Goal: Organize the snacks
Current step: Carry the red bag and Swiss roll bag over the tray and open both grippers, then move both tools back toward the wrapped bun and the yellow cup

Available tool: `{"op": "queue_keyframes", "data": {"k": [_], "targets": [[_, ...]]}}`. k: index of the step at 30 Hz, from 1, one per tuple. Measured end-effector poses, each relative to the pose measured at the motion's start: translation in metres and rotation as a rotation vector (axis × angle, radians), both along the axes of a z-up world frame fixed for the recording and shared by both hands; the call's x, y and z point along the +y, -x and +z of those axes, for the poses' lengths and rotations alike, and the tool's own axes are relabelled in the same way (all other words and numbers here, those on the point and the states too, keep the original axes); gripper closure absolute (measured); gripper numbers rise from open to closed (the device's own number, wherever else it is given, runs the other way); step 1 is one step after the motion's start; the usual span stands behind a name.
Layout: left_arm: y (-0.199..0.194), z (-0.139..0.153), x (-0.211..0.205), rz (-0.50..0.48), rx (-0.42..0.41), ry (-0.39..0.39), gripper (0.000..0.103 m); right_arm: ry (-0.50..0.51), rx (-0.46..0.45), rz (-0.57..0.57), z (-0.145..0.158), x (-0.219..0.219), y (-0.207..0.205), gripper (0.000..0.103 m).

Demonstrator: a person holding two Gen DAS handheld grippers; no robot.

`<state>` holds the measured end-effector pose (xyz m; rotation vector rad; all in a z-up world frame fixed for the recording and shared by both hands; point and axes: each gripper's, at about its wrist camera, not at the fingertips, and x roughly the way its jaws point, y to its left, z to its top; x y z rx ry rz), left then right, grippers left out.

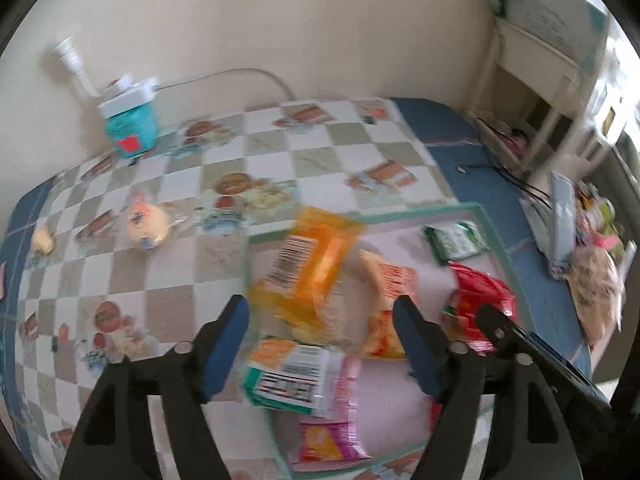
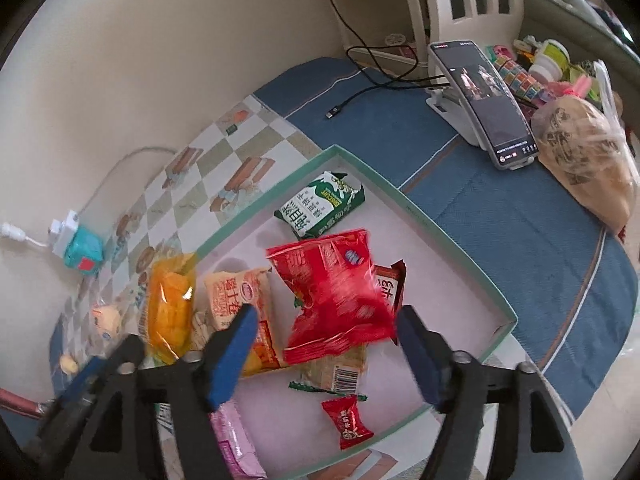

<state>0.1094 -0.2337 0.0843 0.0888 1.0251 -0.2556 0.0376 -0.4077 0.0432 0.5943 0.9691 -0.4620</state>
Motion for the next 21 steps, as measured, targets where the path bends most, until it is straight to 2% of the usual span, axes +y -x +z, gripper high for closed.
{"op": "queue_keyframes", "data": {"k": [4, 5, 6, 9, 14, 15, 17, 21], "targets": [[-0.014, -0.003, 0.033, 0.113, 0.012, -0.014, 0.022, 0.035, 0.025, 0.026, -0.002, 0.007, -0.004, 0.015], [-0.018, -0.005, 0.042, 0.146, 0.017, -0.018, 0.015, 0.042, 0.026, 0.033, -0.001, 0.008, -0.005, 0.013], [-0.021, -0.007, 0.052, 0.181, 0.021, -0.024, 0.013, 0.05, 0.028, 0.041, -0.001, 0.011, -0.006, 0.01], [-0.027, -0.014, 0.081, 0.267, 0.036, -0.036, 0.013, 0.073, 0.028, 0.061, 0.001, 0.019, -0.009, 0.002], [-0.035, -0.022, 0.132, 0.418, 0.05, -0.056, 0.012, 0.1, 0.024, 0.101, 0.004, 0.034, -0.015, 0.0], [-0.035, -0.023, 0.144, 0.452, 0.049, -0.062, 0.01, 0.108, 0.023, 0.112, 0.006, 0.038, -0.016, 0.0], [-0.036, -0.024, 0.157, 0.49, 0.049, -0.067, 0.005, 0.12, 0.025, 0.129, 0.007, 0.046, -0.019, 0.0], [-0.035, -0.024, 0.181, 0.547, 0.043, -0.078, 0.005, 0.14, 0.017, 0.166, 0.01, 0.064, -0.025, 0.0]]}}
